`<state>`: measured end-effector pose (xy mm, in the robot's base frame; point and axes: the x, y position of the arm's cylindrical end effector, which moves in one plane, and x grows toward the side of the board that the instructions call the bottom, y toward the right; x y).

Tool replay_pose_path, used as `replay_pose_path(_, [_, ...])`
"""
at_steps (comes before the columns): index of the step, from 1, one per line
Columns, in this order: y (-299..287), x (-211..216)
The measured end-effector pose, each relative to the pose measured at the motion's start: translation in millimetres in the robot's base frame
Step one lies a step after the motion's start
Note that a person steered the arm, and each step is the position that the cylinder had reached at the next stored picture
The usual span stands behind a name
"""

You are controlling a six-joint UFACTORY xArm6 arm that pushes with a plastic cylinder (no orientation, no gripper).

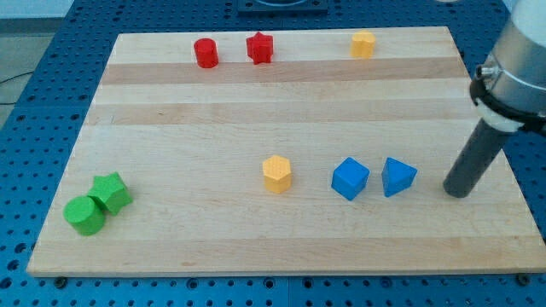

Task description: Move red star vertically towards yellow hexagon

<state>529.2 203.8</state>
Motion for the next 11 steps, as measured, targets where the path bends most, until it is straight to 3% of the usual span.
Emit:
replay_pose_path(5, [-229, -37])
replay_pose_path(6, [-261, -32])
replay_pose_path(8, [-287, -107])
replay_pose_path(9, [-308, -119])
replay_pose_path(10, [-297, -84])
replay_pose_path(11, [-352, -94])
